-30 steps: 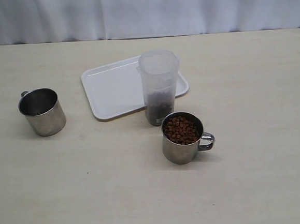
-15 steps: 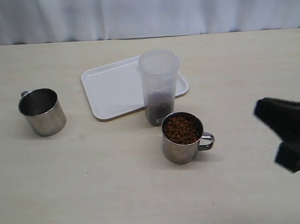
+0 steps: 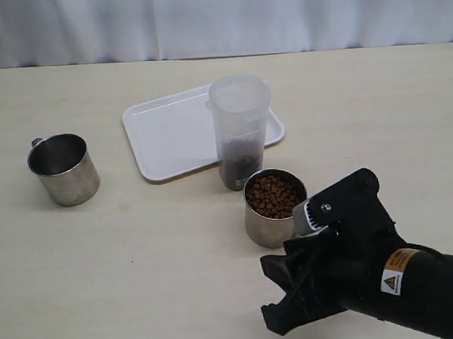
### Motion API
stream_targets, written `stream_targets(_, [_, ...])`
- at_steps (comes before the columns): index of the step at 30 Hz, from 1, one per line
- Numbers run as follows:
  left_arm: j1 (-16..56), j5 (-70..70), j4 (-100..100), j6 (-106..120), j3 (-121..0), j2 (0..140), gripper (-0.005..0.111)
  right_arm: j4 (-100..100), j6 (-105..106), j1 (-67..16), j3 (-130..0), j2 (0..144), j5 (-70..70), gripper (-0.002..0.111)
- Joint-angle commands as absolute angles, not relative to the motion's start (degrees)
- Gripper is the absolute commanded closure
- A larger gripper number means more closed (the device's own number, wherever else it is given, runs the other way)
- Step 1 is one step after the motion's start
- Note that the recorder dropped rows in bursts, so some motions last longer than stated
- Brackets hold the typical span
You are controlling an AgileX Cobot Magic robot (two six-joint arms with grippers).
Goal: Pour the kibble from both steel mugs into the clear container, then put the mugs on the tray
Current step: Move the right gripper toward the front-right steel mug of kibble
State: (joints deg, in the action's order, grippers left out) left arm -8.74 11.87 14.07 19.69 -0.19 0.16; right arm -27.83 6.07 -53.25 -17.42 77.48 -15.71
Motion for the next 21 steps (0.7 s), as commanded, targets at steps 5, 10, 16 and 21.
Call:
stream_targets(5, [-8.6, 11.4, 14.0, 19.7, 0.0, 0.0, 0.107, -35.0, 7.6, -53.5, -17.7, 81.5, -23.2, 0.051])
stream_targets(10, [-8.6, 11.4, 14.0, 19.7, 0.0, 0.0, 0.107, -35.8, 8.0, -53.5, -17.7, 83.9, -25.4, 0.043])
stream_targets(16, [-8.6, 11.4, 14.0, 19.7, 0.0, 0.0, 0.107, -35.8, 8.4, -53.5, -17.8, 86.3, -28.7, 0.040])
stream_targets(21, [-8.6, 11.6, 14.0, 19.7, 0.0, 0.0, 0.107, -35.2, 8.4, -53.3, -17.9, 87.3, -29.7, 0.040])
